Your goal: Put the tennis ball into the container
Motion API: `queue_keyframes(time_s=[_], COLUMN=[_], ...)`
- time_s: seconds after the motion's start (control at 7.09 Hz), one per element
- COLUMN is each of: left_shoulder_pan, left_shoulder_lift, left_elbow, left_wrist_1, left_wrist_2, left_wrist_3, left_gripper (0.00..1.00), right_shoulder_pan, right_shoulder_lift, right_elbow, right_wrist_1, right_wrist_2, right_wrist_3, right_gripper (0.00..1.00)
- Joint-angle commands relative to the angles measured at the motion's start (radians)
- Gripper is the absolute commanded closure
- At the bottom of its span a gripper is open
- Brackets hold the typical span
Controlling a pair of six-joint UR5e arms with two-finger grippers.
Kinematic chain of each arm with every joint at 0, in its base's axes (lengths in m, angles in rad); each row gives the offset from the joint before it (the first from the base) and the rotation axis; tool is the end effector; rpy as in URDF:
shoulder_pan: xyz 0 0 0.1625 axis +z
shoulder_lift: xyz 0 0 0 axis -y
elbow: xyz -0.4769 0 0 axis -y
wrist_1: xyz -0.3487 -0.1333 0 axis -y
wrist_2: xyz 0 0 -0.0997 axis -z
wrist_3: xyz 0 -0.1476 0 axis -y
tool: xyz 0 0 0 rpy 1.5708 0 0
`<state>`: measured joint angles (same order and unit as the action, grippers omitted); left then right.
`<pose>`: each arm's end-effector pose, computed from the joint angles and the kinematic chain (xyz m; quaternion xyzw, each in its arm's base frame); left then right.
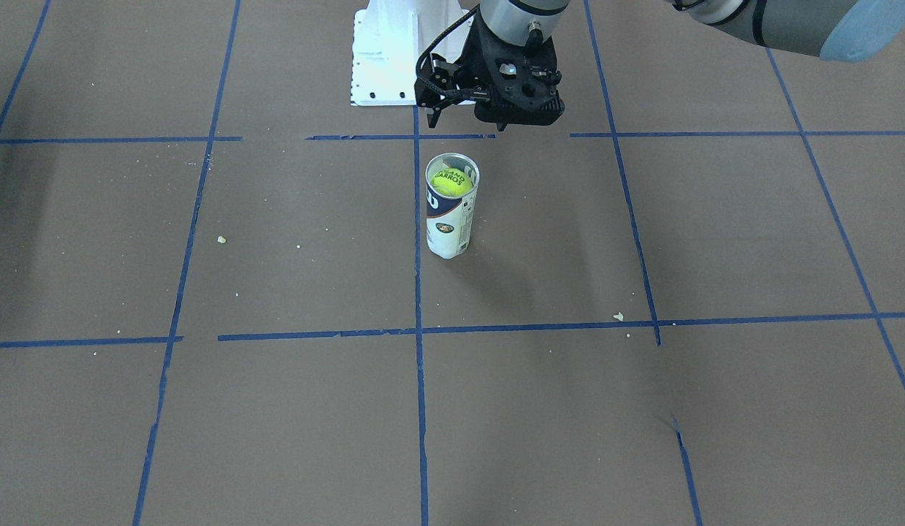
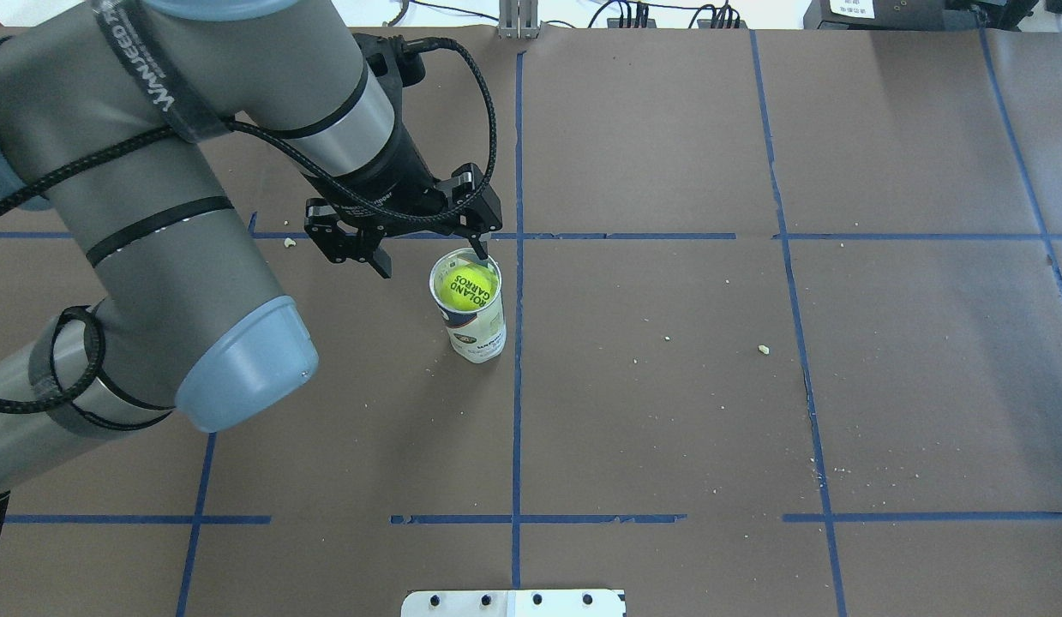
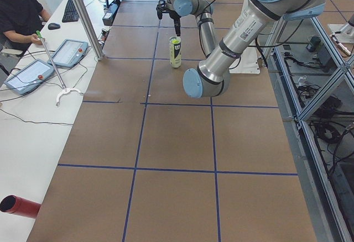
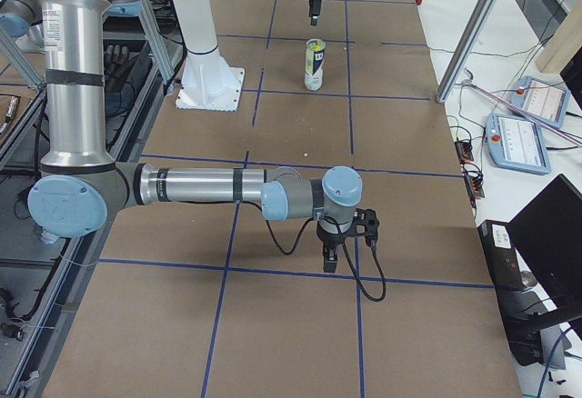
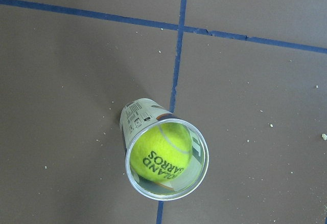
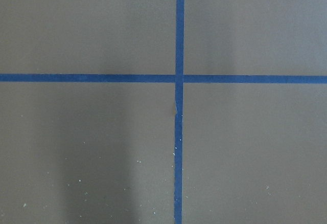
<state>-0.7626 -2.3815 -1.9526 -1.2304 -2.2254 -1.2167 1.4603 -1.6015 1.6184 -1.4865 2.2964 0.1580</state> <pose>0.4242 -0.4654 0.1691 -0.0410 0.4870 -0.0448 0.8713 -0.0139 -0.4455 0.7331 -0.0006 -0.3576 0.0042 0.9339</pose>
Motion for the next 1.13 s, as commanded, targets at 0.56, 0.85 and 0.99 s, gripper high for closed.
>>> queue_keyframes(time_s=[0.56,0.85,0.99], left_shoulder_pan=[-0.473,-0.672,-0.735], left_shoulder_lift=[0.509,0.617,0.695], left_elbow=[-0.019,0.191,0.254], left_wrist_1=[0.009,-0.119,-0.235], left_wrist_2=[-0.002,-0.002,-0.002], left_wrist_3=[0.909,1.269,1.339], left_gripper=[0.00,0.00,0.00], right_shoulder_pan=[0.000,0.000,0.000], right_shoulder_lift=[0.000,0.000,0.000], right_elbow=[0.000,0.000,0.000], right_wrist_1=[0.000,0.000,0.000], right_wrist_2=[0.000,0.000,0.000], right_wrist_3=[0.000,0.000,0.000], right_gripper=[0.00,0.00,0.00])
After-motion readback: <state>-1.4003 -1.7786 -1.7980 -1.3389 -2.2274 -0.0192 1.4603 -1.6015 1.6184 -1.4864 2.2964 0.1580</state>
